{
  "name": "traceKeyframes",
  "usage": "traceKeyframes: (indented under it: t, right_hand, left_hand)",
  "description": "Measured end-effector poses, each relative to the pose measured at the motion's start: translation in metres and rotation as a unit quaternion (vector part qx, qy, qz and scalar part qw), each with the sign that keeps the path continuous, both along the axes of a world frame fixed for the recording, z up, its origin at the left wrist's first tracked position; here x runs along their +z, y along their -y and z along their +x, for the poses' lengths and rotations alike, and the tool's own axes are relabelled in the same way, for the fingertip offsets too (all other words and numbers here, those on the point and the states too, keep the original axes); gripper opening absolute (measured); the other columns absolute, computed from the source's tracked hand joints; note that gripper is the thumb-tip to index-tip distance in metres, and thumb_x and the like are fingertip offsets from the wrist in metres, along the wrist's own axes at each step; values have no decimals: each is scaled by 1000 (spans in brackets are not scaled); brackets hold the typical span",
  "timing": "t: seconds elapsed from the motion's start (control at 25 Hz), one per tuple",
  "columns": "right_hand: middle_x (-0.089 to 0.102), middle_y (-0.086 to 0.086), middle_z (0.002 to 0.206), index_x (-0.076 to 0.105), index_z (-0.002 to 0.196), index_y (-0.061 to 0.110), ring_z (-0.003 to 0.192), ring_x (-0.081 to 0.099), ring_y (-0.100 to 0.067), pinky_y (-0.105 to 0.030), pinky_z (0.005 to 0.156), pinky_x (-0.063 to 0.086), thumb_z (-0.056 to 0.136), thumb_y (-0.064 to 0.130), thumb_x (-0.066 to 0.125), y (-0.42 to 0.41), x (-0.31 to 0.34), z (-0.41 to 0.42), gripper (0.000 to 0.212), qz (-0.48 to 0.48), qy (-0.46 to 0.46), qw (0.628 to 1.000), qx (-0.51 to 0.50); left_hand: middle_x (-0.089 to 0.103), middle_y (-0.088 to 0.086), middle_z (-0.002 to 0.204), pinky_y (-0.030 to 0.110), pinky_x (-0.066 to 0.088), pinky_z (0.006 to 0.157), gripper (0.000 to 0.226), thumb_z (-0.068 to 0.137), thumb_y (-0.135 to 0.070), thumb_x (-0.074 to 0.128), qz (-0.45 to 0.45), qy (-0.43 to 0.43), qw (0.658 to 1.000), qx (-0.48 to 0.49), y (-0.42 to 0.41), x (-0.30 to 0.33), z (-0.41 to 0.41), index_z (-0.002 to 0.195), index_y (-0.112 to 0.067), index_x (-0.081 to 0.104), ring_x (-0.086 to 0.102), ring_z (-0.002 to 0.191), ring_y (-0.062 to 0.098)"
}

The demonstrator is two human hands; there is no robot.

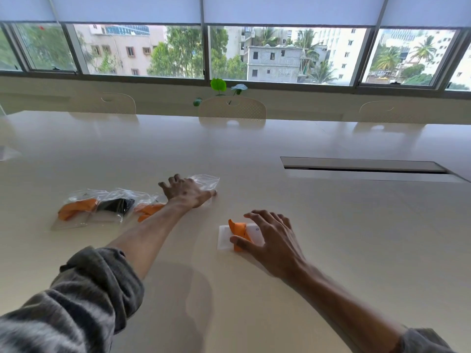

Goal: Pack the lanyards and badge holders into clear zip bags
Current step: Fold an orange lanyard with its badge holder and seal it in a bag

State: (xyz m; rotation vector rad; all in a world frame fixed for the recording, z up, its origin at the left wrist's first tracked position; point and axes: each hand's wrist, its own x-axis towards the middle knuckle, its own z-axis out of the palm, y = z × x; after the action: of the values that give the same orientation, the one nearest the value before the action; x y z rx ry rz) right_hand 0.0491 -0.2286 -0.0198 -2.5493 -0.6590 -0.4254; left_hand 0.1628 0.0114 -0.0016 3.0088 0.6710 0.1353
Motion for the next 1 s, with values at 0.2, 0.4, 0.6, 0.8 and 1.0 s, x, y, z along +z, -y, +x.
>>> traceKeyframes:
  t: [0.2, 0.4, 0.6, 0.8, 1.0]
  right_hand:
    - [61, 13, 127, 61, 121, 32, 116, 54, -7, -24, 99, 29, 80, 80, 36, 3, 8, 2, 68, 114, -30, 993, -6]
    - [64, 4, 122, 61, 125, 26, 108, 60, -8, -34, 95, 47, 96, 34, 57, 19, 44, 19, 30, 236, -9, 972, 2]
    - [65, 4, 121, 74, 103, 25, 109, 62, -12, -28, 89, 47, 96, 5, 54, 14, 71, 27, 29, 216, -131, 961, 116]
    - [73, -7, 111, 75, 104, 14, 104, 69, -24, -45, 97, 53, 88, 4, 67, -6, 72, 29, 21, 217, -258, 915, 223]
    - [74, -9, 103, 79, 96, 25, 98, 69, -33, -57, 91, 53, 68, 57, 77, -18, 54, 25, 42, 240, -291, 897, 232]
  left_hand:
    - [63, 9, 115, 41, 34, 93, 82, 63, -68, 65, -75, 144, 984, -79, 11, 4, -6, 121, -12, 51, 57, 109, 29]
    - [60, -3, 95, 31, 26, 87, 76, 64, -62, 69, -223, 311, 887, -258, 25, 8, -57, 119, -14, 49, 55, 91, 15]
    - [57, -7, 108, 15, 27, 95, 76, 67, -57, 69, -227, 313, 837, -387, 35, 2, -117, 129, -19, 45, 50, 106, 5]
    - [57, -3, 113, 27, 38, 95, 81, 66, -43, 76, -219, 293, 835, -412, 34, 4, -145, 135, -14, 43, 49, 106, 6]
    - [54, -8, 115, 23, 37, 86, 94, 63, -63, 76, -165, 265, 862, -400, 43, 6, -153, 137, -19, 40, 51, 97, 9]
